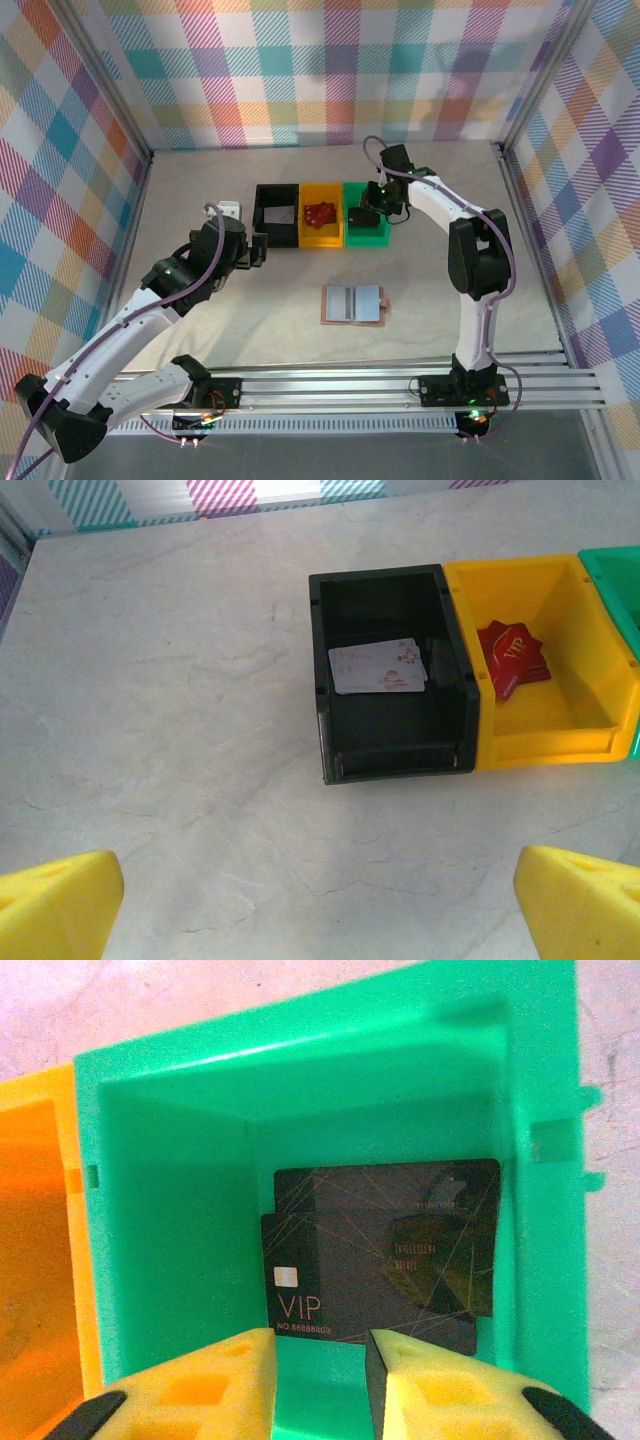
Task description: Take the credit cards out of the card holder
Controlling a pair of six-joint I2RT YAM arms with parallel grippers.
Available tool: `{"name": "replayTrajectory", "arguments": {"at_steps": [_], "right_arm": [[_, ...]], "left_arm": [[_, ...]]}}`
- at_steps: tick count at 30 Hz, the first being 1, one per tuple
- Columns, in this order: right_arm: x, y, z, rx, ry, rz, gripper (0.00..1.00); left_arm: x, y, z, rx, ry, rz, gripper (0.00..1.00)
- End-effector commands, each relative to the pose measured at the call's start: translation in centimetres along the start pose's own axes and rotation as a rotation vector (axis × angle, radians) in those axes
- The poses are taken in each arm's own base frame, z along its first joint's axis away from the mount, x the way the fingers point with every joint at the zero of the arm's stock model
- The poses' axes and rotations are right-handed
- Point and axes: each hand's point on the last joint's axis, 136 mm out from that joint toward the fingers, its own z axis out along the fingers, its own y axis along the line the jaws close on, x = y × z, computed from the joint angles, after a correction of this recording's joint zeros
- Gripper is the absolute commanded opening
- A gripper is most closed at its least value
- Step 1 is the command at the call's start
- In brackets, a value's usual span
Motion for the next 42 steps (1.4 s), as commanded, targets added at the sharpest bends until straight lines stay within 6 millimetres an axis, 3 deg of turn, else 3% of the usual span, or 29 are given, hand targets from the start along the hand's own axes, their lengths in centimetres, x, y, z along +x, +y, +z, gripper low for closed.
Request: {"name": "replayTrajectory", "arguments": {"at_steps": [1,6,10,15,21,26,30,34,42], "right_arm": [[-2.4,1.2,-3.9,-0.015,-0.074,-0.013,0.3],[-2.1,2.8,-6.7,-0.083,-0.089,0.019,0.32],[0.2,3.0,-7.9,-0.111,-0.05,0.073,0.34],[5.4,3.2,-8.8,-0.118,0.002,0.06,0.33],[12.5,3.3,-9.7,-0.129,0.067,-0.011,0.32],[17.5,1.9,-10.1,-0.103,0.122,-0.032,0.27],[20.5,0.9,-10.0,-0.114,0.153,-0.017,0.21],[22.8,-0.2,-9.4,-0.112,0.191,-0.004,0.14],[25.0,-2.0,-7.4,-0.088,0.238,0.006,0.03]], "left_arm": [[-0.1,0.2,-0.1,-0.019,-0.007,0.013,1.0],[0.0,0.2,0.0,-0.019,-0.003,0.016,1.0],[0.2,0.0,0.2,-0.016,0.01,0.02,1.0],[0.5,-0.6,0.5,0.001,0.036,0.018,1.0],[0.5,-3.0,-0.1,0.086,0.088,-0.01,1.0],[0.9,-4.7,-0.7,0.144,0.16,-0.052,1.0],[2.5,-5.2,-0.6,0.156,0.228,-0.133,1.0],[5.2,-7.0,-0.2,0.22,0.301,-0.265,1.0],[8.5,-10.8,0.1,0.265,0.34,-0.368,1.0]]}}
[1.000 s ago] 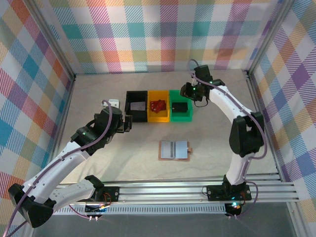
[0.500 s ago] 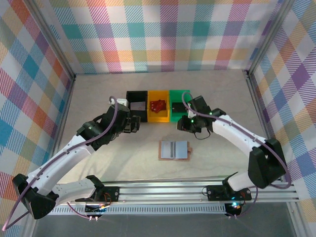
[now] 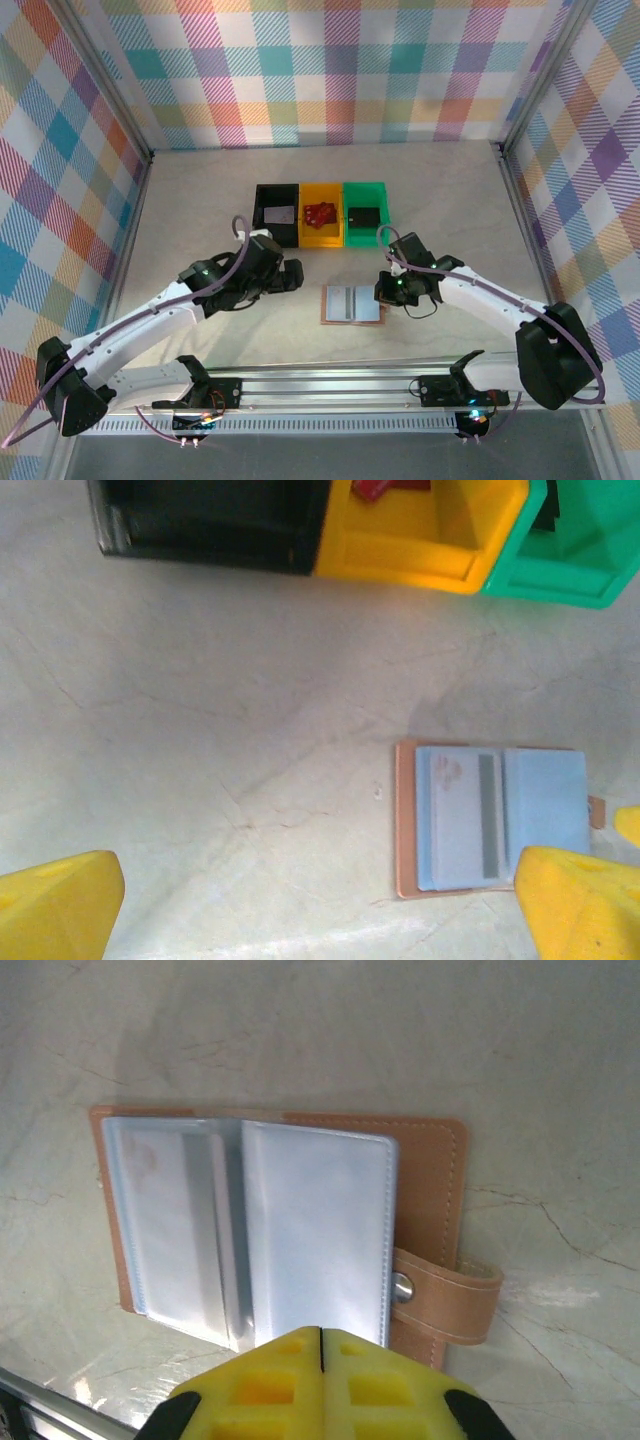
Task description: Take the credit cards out of the card holder
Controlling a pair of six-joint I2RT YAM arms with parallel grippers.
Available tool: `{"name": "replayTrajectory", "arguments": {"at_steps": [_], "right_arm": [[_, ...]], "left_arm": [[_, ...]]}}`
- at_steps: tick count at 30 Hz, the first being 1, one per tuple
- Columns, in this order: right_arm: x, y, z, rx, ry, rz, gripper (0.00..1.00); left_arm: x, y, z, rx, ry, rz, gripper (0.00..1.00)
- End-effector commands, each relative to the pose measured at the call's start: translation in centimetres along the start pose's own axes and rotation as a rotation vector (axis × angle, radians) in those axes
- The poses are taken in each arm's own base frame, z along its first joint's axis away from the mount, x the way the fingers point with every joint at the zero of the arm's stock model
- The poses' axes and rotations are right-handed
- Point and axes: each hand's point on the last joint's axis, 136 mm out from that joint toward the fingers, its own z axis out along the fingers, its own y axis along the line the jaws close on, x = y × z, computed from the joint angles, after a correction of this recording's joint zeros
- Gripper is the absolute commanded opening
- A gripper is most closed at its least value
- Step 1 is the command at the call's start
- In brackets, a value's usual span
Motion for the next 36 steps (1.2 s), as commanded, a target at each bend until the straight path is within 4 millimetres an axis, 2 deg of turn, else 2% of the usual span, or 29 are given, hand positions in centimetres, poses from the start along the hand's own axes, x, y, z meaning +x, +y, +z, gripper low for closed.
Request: {"name": "replayTrajectory", "arguments": {"at_steps": [1,6,15,23,36], "right_arm": [[0.1,0.2,0.8,-0.022,0.007,-0.004,0.01],[0.5,-0.3,1.7,-0.018,0.017,-0.001,0.0],[1.0,-1.6,3.2,0.016,0.034,0.018,0.0],[1.1,-2.4,3.7,0.048,0.039,0.021,0.0],[1.4,-3.3,3.7,0.082,0.031,0.027,0.0]], "left_arm": [[0.2,-1.9,0.5,0.049,-0.018,-0.098,1.0],[1.8,-3.5,1.7,0.074,0.013,-0.118,1.0],[5.4,-6.3,5.6,0.118,0.12,-0.159,1.0],[6.9,-9.5,8.1,0.196,0.183,-0.198,1.0],[8.9,-12.1,10.4,0.286,0.266,-0.252,1.0]]}}
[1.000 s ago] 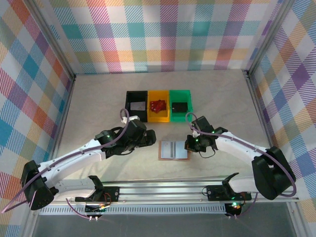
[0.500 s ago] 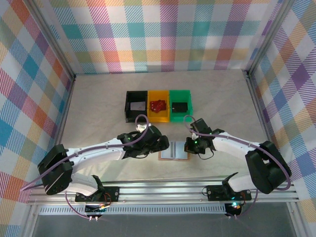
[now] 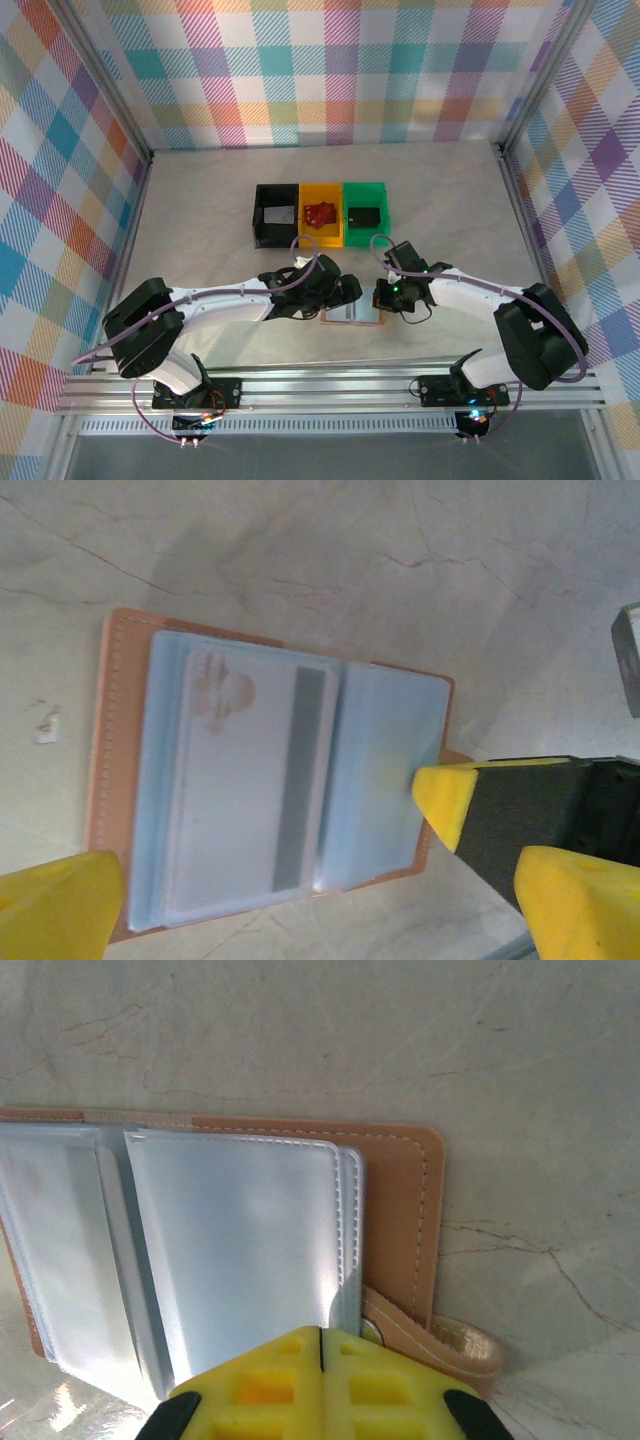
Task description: Take the credit cards out of the card holder
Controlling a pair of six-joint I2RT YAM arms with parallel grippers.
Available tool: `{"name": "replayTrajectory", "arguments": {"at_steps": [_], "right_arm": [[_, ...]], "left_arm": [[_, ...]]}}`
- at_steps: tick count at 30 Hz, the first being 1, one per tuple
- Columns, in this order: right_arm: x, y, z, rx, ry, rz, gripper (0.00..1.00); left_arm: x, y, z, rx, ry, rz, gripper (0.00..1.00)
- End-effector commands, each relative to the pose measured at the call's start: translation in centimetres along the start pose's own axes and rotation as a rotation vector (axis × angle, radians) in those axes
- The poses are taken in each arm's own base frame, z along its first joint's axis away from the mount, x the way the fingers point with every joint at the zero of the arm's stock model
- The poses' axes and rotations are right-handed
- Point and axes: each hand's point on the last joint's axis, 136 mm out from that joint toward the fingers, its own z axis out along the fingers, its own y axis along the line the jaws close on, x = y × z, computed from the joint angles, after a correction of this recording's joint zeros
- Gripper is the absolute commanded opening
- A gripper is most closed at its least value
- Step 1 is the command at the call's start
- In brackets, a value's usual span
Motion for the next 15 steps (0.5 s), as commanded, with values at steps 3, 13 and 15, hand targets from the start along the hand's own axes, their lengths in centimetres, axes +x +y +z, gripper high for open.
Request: {"name": "replayTrajectory", "arguments": {"at_steps": [3,13,15], "right_arm": [[0.9,-1.5,0.4,0.058,0.009,0.015,0.0],[0.9,-1.6,0.0,0.061,-0.004,0.013,0.0],[0.8,-1.6,-0.2,0.06,-0.009,0.011,0.0]], "left_arm": [[1.4,-1.0,1.2,0.053,0.048,-0.013,1.0],[1.8,0.6,2.1,-0.027,0.056,0.022,0.99],[1.8,0.7,2.2,-0.034,0.059,0.027,0.99]]}}
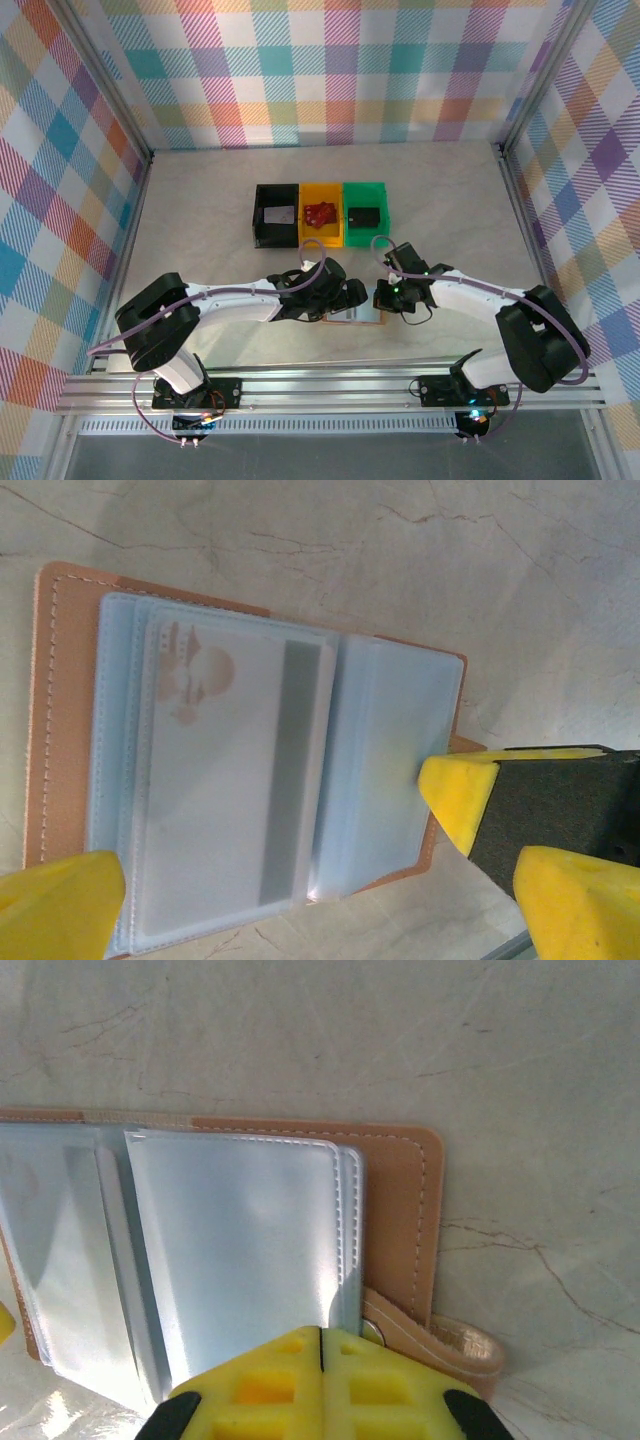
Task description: Take the credit cards out of the card holder
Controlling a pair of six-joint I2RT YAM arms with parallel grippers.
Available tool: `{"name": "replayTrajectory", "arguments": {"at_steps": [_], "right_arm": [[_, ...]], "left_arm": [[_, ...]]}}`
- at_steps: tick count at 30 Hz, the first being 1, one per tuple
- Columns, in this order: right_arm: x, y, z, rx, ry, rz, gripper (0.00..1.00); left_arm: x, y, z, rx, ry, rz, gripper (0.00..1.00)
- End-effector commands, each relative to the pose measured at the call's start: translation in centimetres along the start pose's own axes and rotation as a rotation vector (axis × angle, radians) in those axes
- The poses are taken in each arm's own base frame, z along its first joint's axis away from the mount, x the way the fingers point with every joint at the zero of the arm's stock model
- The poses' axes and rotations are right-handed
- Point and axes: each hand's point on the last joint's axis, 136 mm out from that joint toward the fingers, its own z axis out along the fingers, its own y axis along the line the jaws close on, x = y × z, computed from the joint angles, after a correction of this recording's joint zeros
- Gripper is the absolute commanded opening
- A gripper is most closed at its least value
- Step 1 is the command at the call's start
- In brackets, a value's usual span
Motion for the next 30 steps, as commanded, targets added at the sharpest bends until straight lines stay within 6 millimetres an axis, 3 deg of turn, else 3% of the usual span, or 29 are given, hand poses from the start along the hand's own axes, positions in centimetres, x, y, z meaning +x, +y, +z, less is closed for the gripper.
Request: {"name": "replayTrajectory", "arguments": {"at_steps": [1,15,30], "right_arm": [[0.8,-1.4,-0.1,0.052,0.009,0.016,0.0],[1.1,-1.3,0.0,0.04,0.018,0.012,0.0],[1.1,-1.3,0.0,0.04,0.018,0.008,0.0]], "left_arm": [[0.6,0.7,0.5,-0.04,0.014,0.02,0.99],[1.3,-0.1,1.6,-0.019,0.047,0.03,0.99],[0.0,-1.2,-0.4,-0.009,-0.006,0.052,0.99]]}}
